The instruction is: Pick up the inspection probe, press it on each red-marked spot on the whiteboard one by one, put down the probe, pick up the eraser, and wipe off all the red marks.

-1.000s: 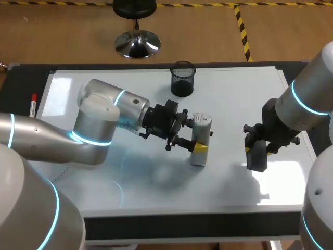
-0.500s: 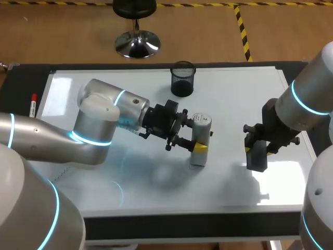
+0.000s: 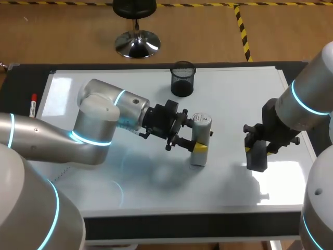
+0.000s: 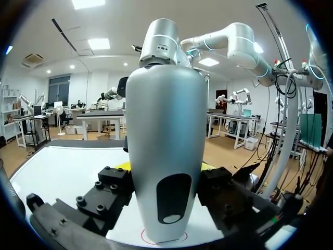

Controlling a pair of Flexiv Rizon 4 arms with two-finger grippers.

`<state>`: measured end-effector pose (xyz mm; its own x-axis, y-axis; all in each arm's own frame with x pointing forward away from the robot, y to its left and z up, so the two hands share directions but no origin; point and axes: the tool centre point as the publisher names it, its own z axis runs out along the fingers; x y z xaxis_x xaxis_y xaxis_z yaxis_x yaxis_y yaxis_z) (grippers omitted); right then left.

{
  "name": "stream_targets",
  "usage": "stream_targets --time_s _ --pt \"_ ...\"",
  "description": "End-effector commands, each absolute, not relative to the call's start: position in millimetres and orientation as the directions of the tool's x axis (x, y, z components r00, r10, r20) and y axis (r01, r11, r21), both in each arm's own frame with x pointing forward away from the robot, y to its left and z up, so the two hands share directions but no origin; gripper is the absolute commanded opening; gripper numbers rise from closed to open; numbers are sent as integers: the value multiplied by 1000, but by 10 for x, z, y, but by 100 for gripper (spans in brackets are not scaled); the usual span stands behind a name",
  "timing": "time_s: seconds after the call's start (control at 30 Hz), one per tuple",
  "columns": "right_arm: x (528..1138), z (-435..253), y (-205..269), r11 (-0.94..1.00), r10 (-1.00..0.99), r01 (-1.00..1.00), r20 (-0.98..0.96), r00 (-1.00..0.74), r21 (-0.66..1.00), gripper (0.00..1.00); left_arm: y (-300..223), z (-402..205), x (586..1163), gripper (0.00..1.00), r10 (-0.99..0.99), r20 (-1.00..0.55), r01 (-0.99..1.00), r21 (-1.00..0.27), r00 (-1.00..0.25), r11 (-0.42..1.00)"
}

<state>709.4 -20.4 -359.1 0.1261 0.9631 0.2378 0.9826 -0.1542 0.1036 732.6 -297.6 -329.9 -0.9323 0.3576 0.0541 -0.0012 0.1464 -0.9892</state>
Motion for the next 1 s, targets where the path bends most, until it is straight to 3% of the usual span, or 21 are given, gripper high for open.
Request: stream_targets --time_s 0.03,1.0 --pt "7088 -3589 -214 -153 963 983 240 125 104 0 -2976 -3437 7329 0 358 55 -2 -989 -932 145" --pt "7088 -3589 -214 -153 963 983 240 125 104 0 -3109 -3004 7339 0 365 17 31 -991 -931 126"
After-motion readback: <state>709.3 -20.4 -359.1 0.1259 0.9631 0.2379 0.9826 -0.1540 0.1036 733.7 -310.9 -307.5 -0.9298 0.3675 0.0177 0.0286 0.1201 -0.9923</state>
